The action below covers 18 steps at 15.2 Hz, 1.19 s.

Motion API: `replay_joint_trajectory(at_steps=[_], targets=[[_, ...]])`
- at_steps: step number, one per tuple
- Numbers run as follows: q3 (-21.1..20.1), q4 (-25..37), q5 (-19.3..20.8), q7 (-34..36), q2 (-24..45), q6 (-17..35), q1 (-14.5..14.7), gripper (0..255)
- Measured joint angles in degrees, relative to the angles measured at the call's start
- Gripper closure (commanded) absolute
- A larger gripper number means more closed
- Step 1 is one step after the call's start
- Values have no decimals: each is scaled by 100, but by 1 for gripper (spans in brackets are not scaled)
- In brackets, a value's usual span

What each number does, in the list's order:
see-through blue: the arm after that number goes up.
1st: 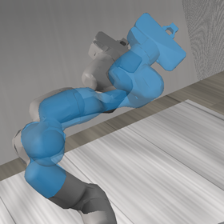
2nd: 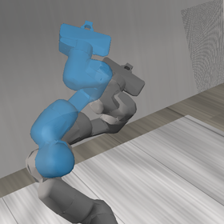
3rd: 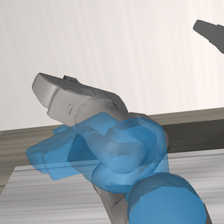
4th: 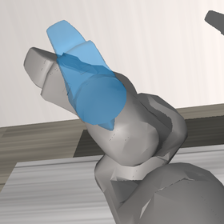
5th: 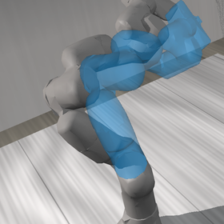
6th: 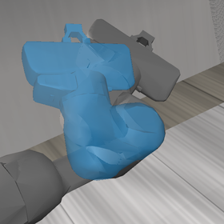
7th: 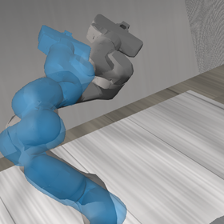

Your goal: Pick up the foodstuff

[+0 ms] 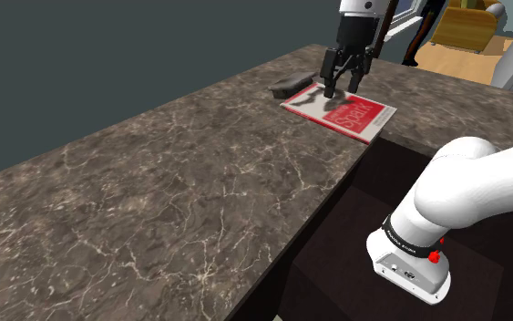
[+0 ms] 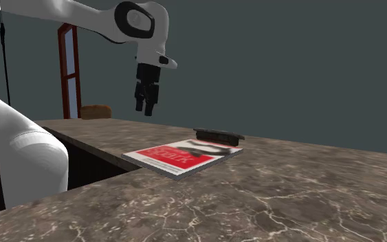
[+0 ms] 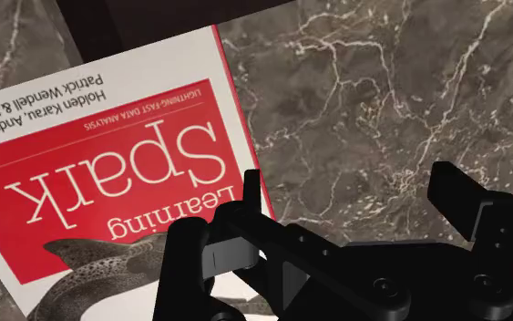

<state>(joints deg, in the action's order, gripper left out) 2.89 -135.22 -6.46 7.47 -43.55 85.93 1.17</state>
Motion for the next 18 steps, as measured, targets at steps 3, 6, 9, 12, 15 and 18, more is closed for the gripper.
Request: replay_joint_trajectory(at_steps=[3,6,9,12,15,18], targets=[[98,-184,-129,84,-54,407,-96,0],[327,-551,-439,229,-120,1384,-293,0],[545,-930,-854,333,-75,2556,-443,0],[780,-1349,-1354,339,-55,3745,-519,0],[1080,-1677,-1983,208,44,4942,-451,0],[1554,-1909,-2833,-169,246,6219,-89,0]])
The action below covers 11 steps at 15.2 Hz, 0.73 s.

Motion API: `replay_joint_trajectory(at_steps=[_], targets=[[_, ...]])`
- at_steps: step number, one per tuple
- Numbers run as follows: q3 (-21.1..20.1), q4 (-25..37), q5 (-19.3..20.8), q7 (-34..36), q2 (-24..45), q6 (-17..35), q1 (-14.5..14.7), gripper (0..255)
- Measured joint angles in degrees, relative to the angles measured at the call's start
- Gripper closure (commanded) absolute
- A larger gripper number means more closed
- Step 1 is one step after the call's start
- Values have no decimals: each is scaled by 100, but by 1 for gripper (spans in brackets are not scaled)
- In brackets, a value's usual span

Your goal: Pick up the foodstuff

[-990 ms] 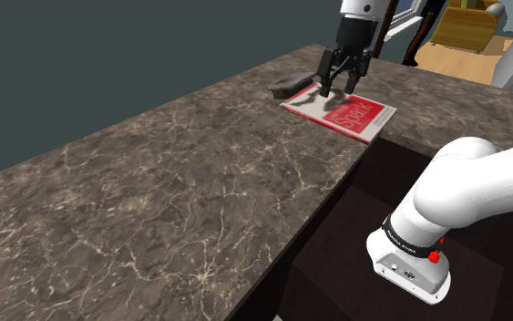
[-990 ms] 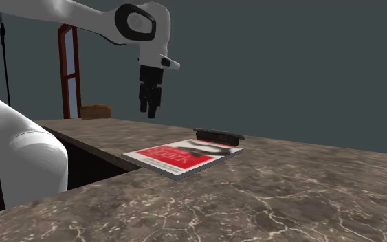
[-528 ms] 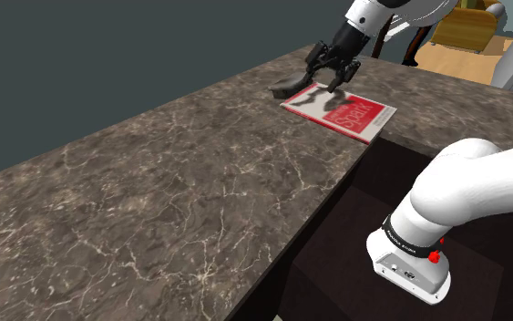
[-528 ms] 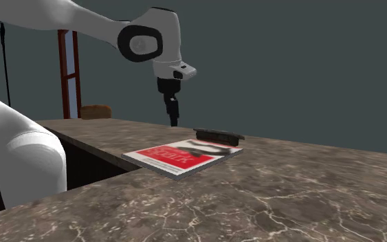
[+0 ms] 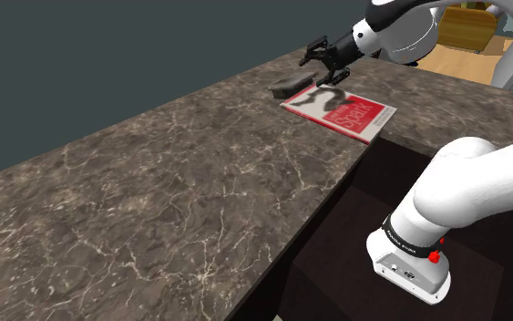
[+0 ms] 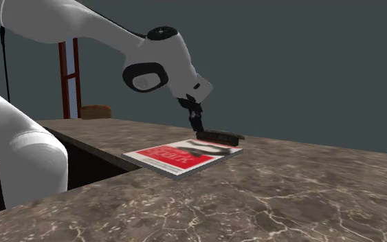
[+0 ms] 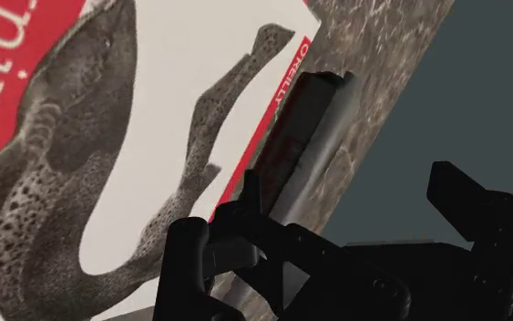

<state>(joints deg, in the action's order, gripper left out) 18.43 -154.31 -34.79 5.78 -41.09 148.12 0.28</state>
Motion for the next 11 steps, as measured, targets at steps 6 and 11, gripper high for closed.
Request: replay_joint_trajectory(at_steps=[6,11], targets=[[2269,42,-2584,-2061,-308,2992,2703,0],[4058,52,-2343,-2847,-2068,5450,4970,0]])
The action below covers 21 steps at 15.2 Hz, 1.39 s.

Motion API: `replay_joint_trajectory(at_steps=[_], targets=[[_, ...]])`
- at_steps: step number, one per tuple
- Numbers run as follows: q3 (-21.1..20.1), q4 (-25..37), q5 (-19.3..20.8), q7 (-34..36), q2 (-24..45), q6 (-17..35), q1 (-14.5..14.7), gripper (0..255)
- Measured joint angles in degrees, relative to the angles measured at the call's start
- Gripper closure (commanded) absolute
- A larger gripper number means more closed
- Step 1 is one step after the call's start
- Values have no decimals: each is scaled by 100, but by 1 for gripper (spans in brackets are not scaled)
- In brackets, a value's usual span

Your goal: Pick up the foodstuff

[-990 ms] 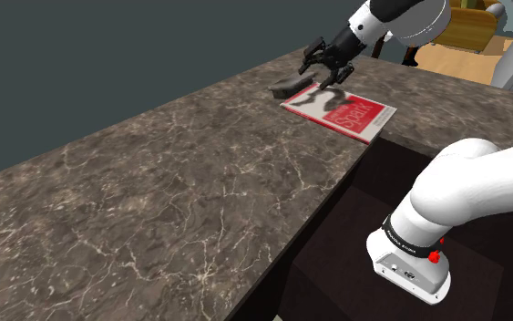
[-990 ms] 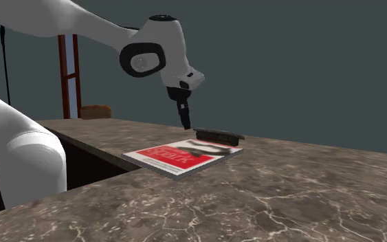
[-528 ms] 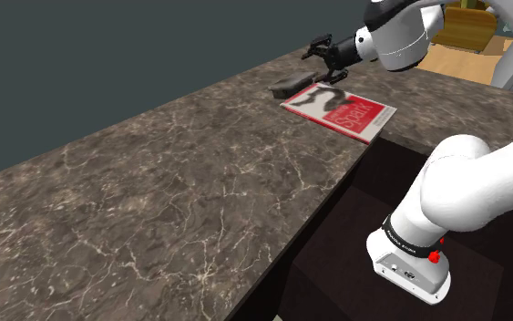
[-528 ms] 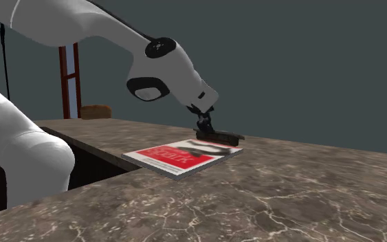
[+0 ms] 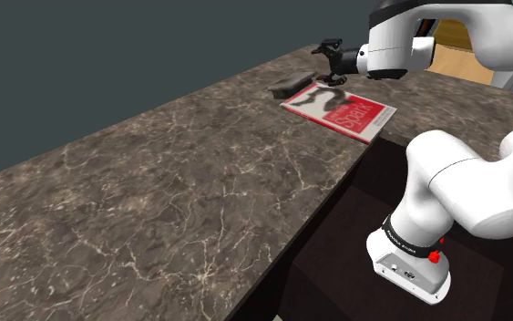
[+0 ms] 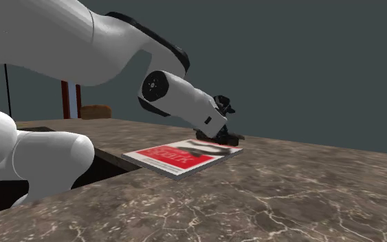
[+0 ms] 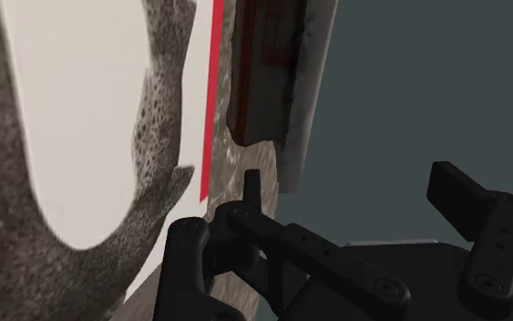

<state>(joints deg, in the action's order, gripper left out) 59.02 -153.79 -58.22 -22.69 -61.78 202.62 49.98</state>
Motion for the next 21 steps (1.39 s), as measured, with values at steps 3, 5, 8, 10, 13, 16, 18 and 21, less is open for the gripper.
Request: replay_joint_trajectory(at_steps=[3,5,8,10,13,16,18,21], targets=[[343,-115,349,-4,-320,326,259,0],[475,-172,596,-6,-524,522,378,0],[559,-192,654,2,-568,589,434,255],[600,-210,659,4,-577,591,452,255],[604,-206,661,8,-577,597,459,255],[606,-206,658,4,-573,584,454,255],[502,-172,536,9,-469,492,390,255],[195,-52,193,11,-168,202,162,255]])
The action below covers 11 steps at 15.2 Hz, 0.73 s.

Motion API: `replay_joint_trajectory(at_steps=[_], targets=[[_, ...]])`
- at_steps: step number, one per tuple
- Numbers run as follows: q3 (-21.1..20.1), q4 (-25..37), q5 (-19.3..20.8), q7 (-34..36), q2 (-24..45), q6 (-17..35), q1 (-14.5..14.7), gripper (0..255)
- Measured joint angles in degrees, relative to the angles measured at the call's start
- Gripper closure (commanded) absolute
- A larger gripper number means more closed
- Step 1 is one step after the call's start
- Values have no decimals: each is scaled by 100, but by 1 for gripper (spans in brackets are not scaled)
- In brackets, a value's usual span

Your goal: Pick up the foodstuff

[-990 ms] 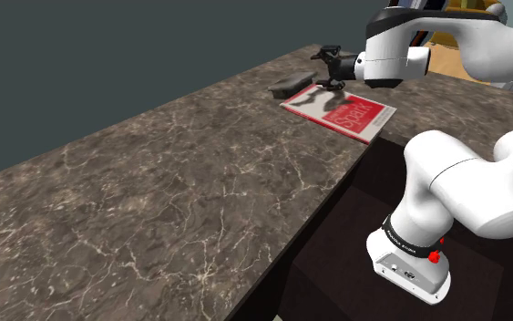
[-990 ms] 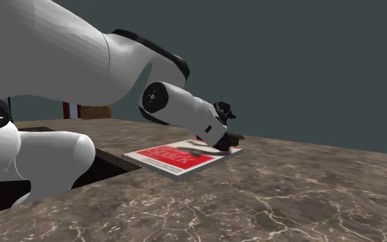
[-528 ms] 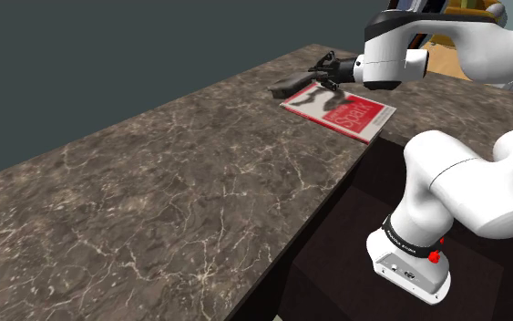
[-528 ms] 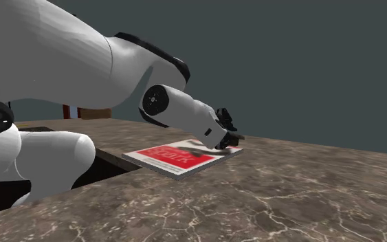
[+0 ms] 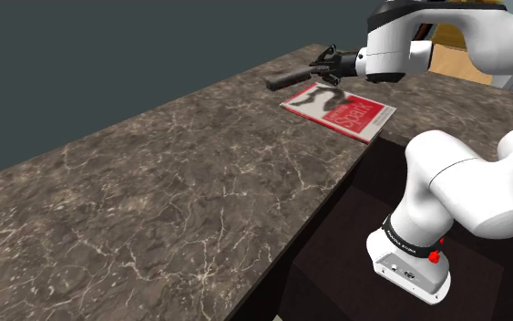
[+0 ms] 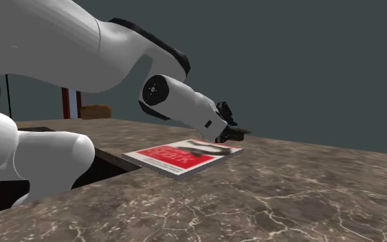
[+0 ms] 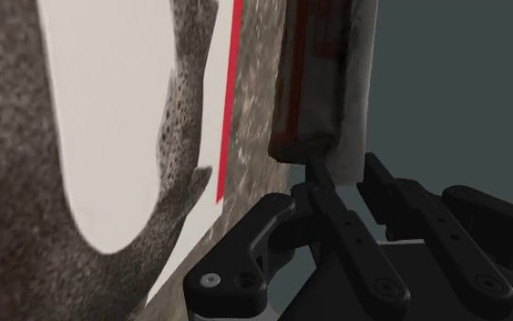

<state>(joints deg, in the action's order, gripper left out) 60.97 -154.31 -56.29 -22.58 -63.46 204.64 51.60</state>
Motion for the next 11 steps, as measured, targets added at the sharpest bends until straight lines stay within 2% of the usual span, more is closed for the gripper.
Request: replay_joint_trajectory(at_steps=[2,7,11], targets=[[-195,71,-204,14,185,-162,-135,255],[-773,306,-790,40,788,-768,-682,255],[-1276,476,-1153,142,1314,-1383,-1320,255]])
